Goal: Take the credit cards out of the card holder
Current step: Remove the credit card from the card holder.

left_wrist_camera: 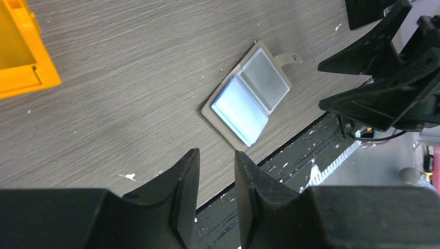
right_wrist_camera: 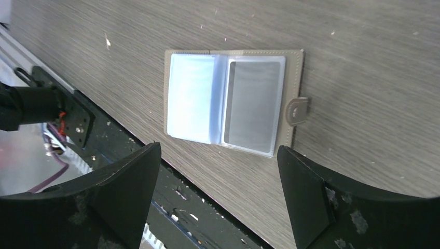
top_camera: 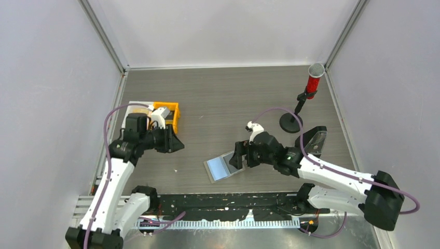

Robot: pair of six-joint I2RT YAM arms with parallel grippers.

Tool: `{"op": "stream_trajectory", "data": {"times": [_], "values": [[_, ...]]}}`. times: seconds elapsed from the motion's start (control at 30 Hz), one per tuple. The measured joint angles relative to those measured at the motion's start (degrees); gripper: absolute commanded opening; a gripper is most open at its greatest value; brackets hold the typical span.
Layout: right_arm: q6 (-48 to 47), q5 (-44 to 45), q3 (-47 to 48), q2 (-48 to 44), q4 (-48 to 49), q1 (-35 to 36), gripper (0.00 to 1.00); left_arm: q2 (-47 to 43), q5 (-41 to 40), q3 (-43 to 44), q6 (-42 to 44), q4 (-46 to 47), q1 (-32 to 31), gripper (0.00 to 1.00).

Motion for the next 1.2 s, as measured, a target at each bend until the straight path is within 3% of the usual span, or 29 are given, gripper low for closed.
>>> {"op": "stream_trajectory", "data": {"times": [0.13, 0.27, 0.33, 0.37, 0.93, 1.07, 1.2], "values": [[1.9, 5.4, 0.5, 5.6, 0.9, 6.5, 0.93, -8.9, -2.9, -3.1, 0.0, -0.7, 0.0, 0.48], [2.7, 9.9, 3.5, 13.0, 0.9, 11.6, 0.95, -15.6, -6.0, -4.9, -1.2, -0.7, 0.0, 0.71], [2.6, 11.8, 6.2, 16.8, 0.9, 13.5, 0.95, -18.4, -6.9, -5.7, -1.4, -0.8, 0.0, 0.94], [2.6, 12.6, 7.4, 18.5, 1.2, 14.2, 0.95, -19.0, -7.1, -5.9, -1.4, -0.7, 0.0, 0.99], [2.4, 19.1, 18.7, 37.1, 0.9, 17.4, 0.89, -22.4, -13.6, -8.6, -3.1, -0.7, -0.1, 0.99], [2.4, 20.2, 20.9, 39.6, -0.8, 18.4, 0.82, -22.4, -14.4, -8.6, -3.2, -0.7, -0.1, 0.99], [2.5, 21.4, 21.6, 40.5, -1.5, 19.1, 0.67, -22.5, -14.7, -8.6, -3.2, -0.7, -0.1, 0.99]]}}
